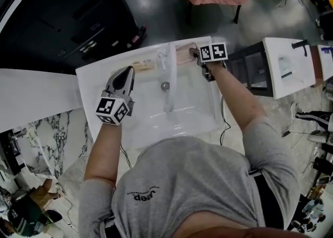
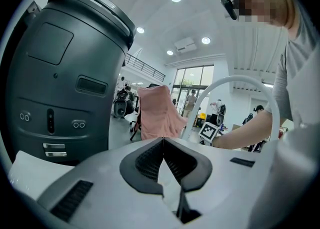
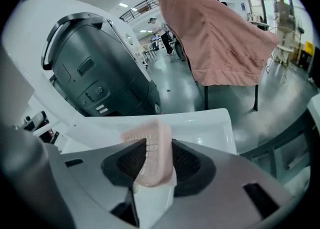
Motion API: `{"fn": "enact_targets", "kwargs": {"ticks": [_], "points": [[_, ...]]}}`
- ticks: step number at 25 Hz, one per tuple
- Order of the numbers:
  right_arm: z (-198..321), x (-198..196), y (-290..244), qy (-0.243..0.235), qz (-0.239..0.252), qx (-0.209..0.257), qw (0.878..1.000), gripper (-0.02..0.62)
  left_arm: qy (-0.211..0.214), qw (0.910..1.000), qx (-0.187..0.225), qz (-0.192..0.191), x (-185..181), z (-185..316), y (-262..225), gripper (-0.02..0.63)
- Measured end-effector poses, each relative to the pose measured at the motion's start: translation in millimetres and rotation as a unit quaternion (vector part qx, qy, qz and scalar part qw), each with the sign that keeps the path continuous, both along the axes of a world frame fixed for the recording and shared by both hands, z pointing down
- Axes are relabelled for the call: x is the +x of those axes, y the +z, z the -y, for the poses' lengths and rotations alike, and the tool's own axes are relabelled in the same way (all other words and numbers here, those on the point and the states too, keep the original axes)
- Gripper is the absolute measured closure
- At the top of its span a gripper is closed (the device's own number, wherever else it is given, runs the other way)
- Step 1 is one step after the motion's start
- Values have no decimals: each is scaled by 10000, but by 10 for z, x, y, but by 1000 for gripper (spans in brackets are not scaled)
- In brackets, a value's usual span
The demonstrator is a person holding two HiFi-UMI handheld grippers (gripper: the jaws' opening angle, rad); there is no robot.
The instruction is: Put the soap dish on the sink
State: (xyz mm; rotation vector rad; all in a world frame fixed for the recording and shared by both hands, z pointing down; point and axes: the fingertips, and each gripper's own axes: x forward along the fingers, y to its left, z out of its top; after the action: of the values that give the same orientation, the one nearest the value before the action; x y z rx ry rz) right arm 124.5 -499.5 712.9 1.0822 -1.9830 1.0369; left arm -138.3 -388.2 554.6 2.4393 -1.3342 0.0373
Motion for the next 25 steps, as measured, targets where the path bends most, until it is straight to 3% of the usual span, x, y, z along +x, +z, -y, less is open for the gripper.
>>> {"fn": "enact_targets", "kwargs": {"ticks": [7,18,25], "points": [[-21,126,189,-243,-1427,384,9887,371,-2,10000,16,-20,-2,42,-6,591],[-12,126,178,-143,-1313,351,9906,373,17,10000,26,-17,20,51,-22,591],[22,83,-47,-123,-1131,592,9917,368,9,10000,92,-18,20,32,-96,591]]}}
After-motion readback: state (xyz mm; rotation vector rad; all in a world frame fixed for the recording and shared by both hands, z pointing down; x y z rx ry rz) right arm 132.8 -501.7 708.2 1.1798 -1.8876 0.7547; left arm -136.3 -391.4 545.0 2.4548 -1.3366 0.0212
